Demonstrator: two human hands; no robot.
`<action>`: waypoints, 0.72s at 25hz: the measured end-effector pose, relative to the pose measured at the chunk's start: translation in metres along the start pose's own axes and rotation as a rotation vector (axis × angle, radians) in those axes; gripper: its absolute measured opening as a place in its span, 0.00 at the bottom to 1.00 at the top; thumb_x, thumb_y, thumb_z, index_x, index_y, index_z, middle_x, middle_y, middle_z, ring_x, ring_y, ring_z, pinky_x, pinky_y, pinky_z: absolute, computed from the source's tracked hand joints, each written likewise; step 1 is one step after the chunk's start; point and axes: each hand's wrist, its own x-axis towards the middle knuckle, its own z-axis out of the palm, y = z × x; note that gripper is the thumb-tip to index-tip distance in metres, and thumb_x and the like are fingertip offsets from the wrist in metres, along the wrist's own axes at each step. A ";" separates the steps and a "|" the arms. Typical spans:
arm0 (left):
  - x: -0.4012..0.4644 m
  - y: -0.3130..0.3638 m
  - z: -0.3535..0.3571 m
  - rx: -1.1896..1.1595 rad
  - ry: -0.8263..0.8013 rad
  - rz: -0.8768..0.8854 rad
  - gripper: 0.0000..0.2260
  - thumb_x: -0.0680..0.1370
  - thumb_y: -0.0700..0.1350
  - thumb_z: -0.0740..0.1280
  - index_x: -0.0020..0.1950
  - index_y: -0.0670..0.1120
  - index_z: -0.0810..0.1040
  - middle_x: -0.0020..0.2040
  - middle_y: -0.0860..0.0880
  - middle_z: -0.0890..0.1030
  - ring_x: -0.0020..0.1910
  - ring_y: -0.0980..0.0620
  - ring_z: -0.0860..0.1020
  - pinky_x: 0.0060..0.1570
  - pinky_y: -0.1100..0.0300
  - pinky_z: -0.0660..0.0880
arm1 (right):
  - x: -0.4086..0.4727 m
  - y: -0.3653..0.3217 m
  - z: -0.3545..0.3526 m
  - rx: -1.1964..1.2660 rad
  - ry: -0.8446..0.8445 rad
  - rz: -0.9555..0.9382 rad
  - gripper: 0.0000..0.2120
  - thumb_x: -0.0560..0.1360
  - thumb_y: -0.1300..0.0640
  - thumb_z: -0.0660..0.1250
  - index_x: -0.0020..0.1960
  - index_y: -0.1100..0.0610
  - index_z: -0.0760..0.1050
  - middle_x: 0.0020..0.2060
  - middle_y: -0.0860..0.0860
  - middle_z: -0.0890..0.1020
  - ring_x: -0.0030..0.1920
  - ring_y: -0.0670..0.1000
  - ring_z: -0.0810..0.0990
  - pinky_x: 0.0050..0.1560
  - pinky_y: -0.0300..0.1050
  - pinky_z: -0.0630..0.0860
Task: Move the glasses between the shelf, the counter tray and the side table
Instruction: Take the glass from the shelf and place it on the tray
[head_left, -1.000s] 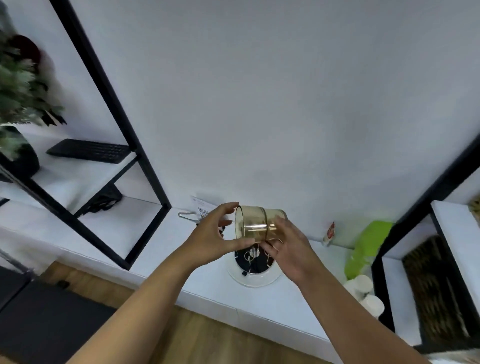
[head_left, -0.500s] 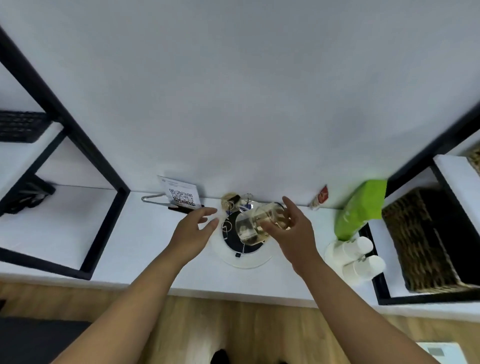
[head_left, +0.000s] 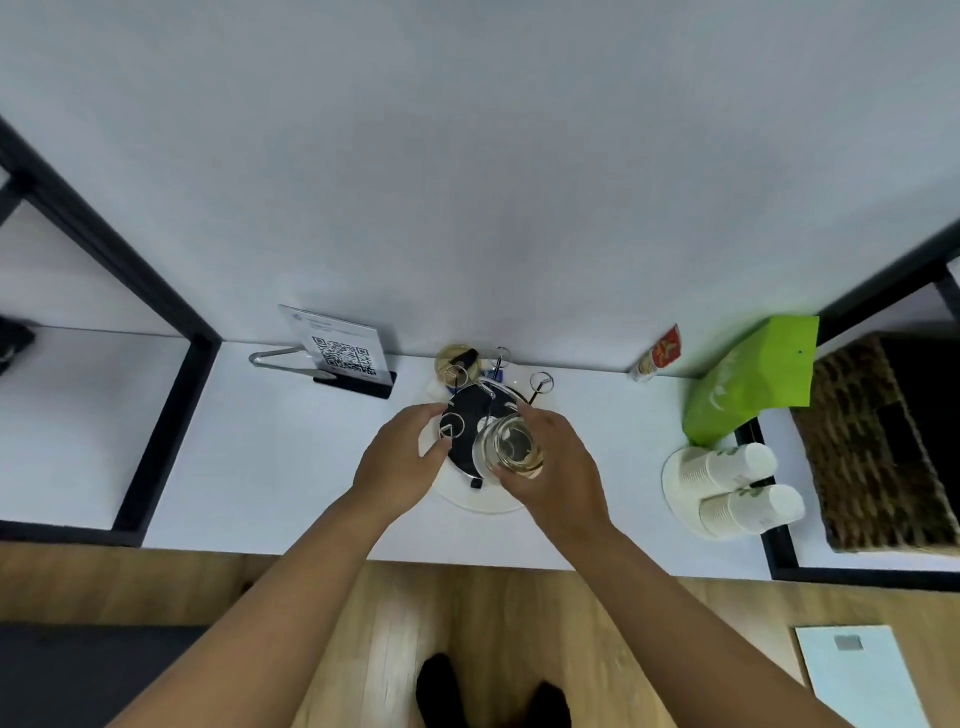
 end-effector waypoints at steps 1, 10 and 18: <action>0.003 -0.002 0.004 0.023 -0.009 0.013 0.20 0.83 0.47 0.67 0.76 0.52 0.73 0.74 0.54 0.74 0.72 0.53 0.72 0.66 0.64 0.64 | 0.003 0.003 0.005 -0.024 -0.003 -0.011 0.37 0.71 0.52 0.79 0.78 0.51 0.69 0.69 0.47 0.76 0.68 0.48 0.75 0.65 0.45 0.76; 0.030 -0.020 0.029 0.144 -0.049 0.064 0.23 0.81 0.46 0.69 0.77 0.53 0.71 0.74 0.54 0.73 0.72 0.51 0.72 0.67 0.54 0.72 | 0.026 0.019 0.039 -0.174 -0.075 -0.015 0.39 0.71 0.54 0.80 0.78 0.52 0.69 0.73 0.49 0.74 0.73 0.51 0.73 0.66 0.46 0.74; 0.037 -0.026 0.048 0.122 -0.010 0.023 0.22 0.82 0.48 0.69 0.76 0.51 0.73 0.73 0.53 0.75 0.69 0.51 0.75 0.61 0.62 0.69 | 0.025 0.035 0.053 -0.276 -0.120 -0.010 0.36 0.71 0.53 0.79 0.76 0.54 0.71 0.68 0.48 0.77 0.63 0.53 0.80 0.51 0.48 0.82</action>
